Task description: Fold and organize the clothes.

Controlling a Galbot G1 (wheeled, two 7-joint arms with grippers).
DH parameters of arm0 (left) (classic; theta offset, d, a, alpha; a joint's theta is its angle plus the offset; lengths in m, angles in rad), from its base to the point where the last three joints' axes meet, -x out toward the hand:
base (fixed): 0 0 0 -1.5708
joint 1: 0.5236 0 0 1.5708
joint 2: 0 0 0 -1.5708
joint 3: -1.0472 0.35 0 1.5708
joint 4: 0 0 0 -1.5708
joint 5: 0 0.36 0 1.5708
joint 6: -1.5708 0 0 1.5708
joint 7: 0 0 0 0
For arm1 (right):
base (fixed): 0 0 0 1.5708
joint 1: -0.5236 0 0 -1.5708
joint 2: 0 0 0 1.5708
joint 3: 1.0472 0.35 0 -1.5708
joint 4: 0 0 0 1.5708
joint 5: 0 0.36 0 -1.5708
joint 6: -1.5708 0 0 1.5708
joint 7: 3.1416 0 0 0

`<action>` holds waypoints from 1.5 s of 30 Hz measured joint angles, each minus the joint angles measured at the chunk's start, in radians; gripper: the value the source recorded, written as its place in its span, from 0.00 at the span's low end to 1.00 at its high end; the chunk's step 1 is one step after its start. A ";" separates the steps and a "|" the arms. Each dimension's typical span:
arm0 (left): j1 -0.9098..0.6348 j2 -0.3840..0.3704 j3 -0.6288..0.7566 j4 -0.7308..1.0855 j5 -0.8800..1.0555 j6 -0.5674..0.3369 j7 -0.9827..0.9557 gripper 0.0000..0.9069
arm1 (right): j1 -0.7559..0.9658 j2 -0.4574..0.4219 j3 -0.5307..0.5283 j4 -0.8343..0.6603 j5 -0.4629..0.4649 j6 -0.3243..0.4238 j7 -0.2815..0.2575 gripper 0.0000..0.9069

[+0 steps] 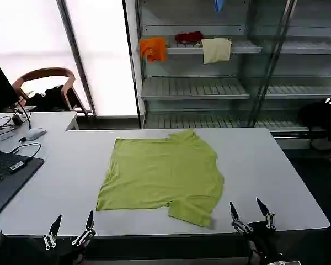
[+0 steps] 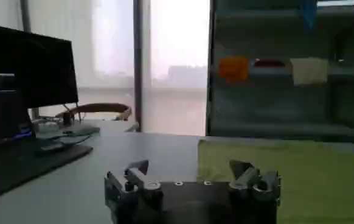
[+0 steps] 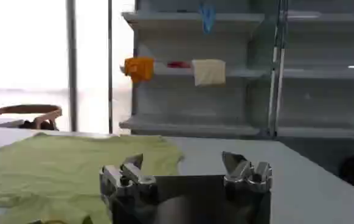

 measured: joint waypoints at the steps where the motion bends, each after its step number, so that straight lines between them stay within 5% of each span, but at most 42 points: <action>1: -0.003 0.002 0.003 -0.004 0.002 0.008 -0.002 1.00 | 0.005 0.000 -0.001 0.007 0.002 -0.021 0.005 1.00; 12: -0.054 0.045 -0.025 -0.049 -0.076 0.231 0.013 1.00 | 0.082 0.008 -0.032 0.071 0.071 -0.336 0.030 1.00; 20: -0.132 0.098 -0.100 -0.038 -0.218 0.403 0.075 1.00 | 0.130 0.012 -0.074 0.083 0.098 -0.478 0.018 1.00; 30: -0.245 0.125 -0.118 0.027 -0.301 0.509 0.123 1.00 | 0.183 0.036 -0.134 0.059 0.088 -0.557 -0.010 1.00; 45: -0.362 0.133 -0.080 0.159 -0.340 0.546 0.155 1.00 | 0.286 0.095 -0.231 -0.002 0.050 -0.598 -0.035 1.00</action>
